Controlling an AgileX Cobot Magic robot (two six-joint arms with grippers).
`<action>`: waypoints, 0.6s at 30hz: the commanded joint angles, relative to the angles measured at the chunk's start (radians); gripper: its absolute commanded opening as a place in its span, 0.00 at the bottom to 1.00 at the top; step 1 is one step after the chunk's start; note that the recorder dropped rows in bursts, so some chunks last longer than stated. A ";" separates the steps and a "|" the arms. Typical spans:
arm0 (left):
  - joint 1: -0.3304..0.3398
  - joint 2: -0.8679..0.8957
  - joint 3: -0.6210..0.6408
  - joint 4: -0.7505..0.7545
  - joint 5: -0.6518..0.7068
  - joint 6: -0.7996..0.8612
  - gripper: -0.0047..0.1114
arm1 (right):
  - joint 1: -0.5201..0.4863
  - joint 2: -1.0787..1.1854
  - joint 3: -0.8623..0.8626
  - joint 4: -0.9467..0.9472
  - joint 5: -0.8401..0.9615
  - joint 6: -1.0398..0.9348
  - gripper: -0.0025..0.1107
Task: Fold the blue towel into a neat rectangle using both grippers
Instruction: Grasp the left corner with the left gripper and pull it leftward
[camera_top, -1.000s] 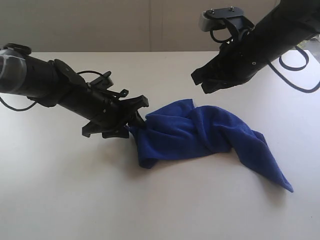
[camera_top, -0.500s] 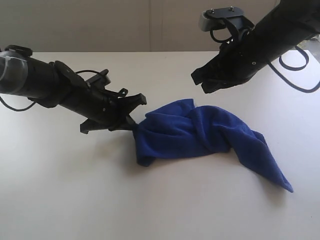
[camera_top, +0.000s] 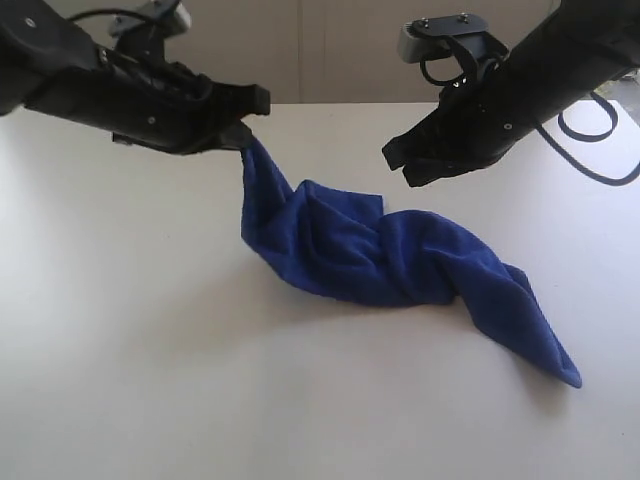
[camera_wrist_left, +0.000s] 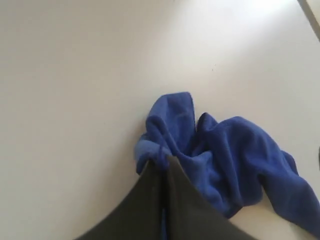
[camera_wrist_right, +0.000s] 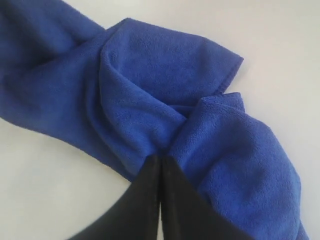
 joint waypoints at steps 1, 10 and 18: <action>0.046 -0.125 -0.001 0.106 0.062 -0.003 0.04 | -0.009 0.001 0.004 -0.001 0.001 -0.001 0.02; 0.208 -0.142 0.097 0.356 0.285 -0.159 0.04 | -0.009 0.001 0.004 -0.001 0.051 -0.001 0.02; 0.226 -0.142 0.225 0.818 0.321 -0.508 0.04 | -0.009 0.001 0.004 -0.056 0.082 0.029 0.02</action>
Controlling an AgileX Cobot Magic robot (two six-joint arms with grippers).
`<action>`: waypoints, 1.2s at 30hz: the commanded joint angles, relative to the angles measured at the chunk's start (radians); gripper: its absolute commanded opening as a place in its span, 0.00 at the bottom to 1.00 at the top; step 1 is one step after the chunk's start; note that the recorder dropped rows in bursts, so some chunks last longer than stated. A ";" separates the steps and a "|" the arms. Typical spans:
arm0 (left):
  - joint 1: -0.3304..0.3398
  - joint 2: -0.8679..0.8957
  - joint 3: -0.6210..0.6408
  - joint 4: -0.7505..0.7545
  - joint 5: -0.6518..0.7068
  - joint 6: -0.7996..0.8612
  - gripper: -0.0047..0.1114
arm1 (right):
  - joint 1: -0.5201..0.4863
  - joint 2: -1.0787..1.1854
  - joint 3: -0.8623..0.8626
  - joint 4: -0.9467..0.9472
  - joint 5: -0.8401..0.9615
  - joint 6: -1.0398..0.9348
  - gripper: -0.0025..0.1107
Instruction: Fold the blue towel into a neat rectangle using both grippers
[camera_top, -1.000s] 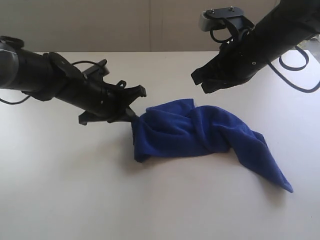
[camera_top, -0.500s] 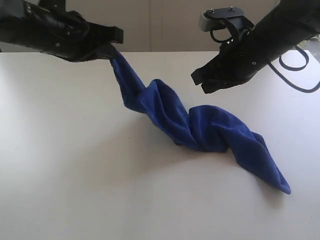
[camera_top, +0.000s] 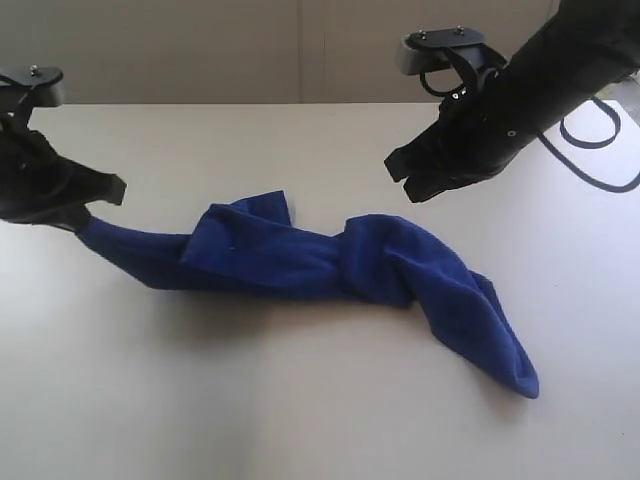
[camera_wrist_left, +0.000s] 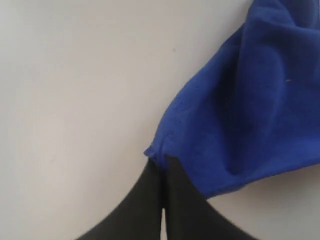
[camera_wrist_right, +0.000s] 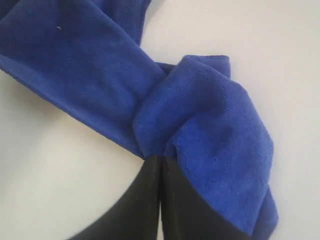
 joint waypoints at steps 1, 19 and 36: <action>0.003 -0.008 0.055 0.278 0.062 -0.259 0.04 | -0.009 0.000 0.004 -0.073 0.021 0.049 0.02; 0.000 -0.008 0.168 0.155 -0.006 -0.253 0.80 | -0.009 0.023 0.202 -0.090 -0.174 0.072 0.54; -0.032 0.046 0.159 -0.067 -0.145 -0.051 0.75 | -0.009 0.195 0.211 -0.195 -0.278 0.216 0.50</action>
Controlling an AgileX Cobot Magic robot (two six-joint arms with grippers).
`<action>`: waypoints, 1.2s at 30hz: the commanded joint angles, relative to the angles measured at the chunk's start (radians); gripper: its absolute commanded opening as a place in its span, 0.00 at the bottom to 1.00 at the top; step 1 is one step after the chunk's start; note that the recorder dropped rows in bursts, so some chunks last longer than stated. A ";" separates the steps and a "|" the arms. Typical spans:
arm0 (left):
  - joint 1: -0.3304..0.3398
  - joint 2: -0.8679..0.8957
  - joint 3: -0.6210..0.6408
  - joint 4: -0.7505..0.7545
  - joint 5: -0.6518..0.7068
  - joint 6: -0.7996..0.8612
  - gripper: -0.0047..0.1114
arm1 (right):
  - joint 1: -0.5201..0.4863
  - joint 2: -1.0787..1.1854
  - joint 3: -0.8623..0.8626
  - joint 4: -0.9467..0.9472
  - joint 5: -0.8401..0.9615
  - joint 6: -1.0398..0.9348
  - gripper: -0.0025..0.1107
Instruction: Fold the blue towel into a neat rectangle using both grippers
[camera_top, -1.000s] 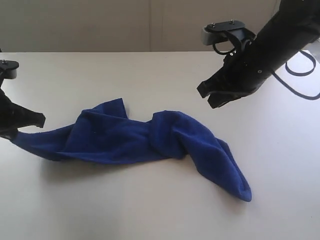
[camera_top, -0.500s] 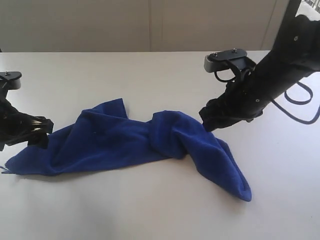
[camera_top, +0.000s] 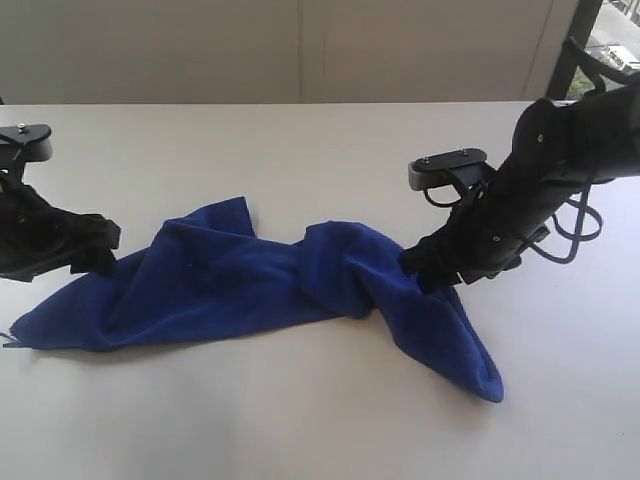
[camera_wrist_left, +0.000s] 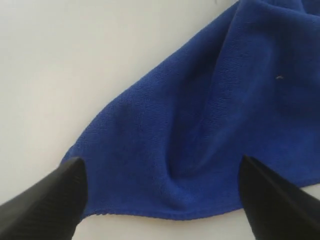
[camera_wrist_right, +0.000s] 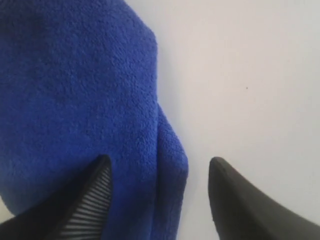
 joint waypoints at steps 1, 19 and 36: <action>-0.038 0.049 -0.002 -0.096 -0.045 0.091 0.75 | -0.009 0.019 0.005 -0.010 -0.016 0.007 0.50; -0.053 0.139 -0.002 -0.108 -0.095 0.091 0.75 | -0.009 -0.043 -0.013 -0.122 -0.059 0.011 0.02; -0.053 0.220 -0.002 -0.121 -0.107 0.091 0.75 | -0.009 -0.304 -0.075 -0.355 0.039 0.147 0.02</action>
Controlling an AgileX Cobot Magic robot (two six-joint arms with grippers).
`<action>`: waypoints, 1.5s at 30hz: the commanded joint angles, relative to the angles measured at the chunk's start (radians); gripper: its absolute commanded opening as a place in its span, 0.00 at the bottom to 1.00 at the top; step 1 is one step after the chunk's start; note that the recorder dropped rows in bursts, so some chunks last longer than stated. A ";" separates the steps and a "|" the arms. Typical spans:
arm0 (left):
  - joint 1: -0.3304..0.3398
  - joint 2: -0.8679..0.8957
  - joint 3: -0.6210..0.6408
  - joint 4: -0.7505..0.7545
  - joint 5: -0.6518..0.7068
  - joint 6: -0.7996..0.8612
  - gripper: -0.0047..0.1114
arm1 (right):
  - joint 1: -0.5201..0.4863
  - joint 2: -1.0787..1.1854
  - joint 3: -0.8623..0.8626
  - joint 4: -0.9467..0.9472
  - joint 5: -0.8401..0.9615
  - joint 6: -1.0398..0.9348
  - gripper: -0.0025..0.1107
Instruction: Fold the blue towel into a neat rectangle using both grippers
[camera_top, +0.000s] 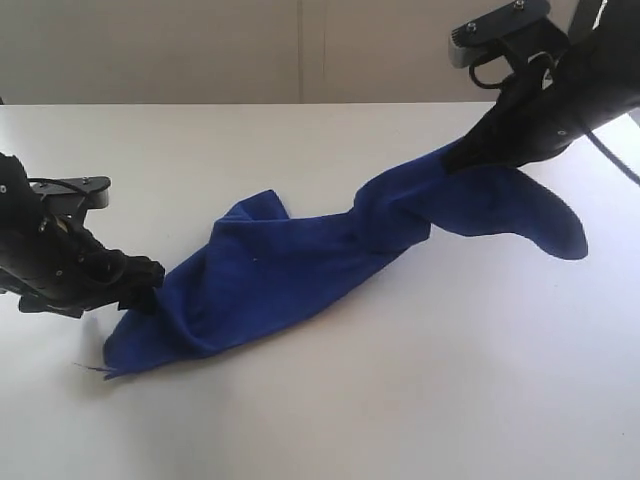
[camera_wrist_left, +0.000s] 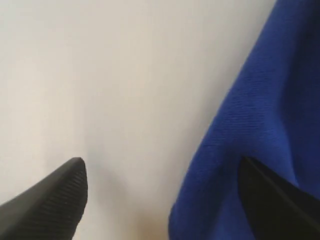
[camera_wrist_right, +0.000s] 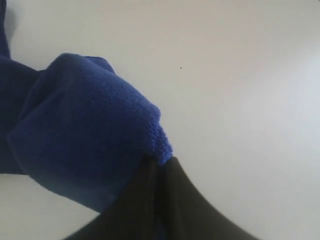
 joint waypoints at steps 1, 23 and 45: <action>-0.008 0.010 -0.002 -0.013 0.010 0.003 0.75 | -0.009 0.004 -0.005 -0.017 0.065 0.027 0.02; -0.008 -0.084 -0.178 -0.013 0.014 0.036 0.68 | -0.027 0.044 -0.005 -0.016 0.173 0.204 0.55; -0.115 0.173 -0.188 -0.055 -0.053 0.082 0.04 | -0.047 0.322 -0.005 0.149 0.079 0.089 0.19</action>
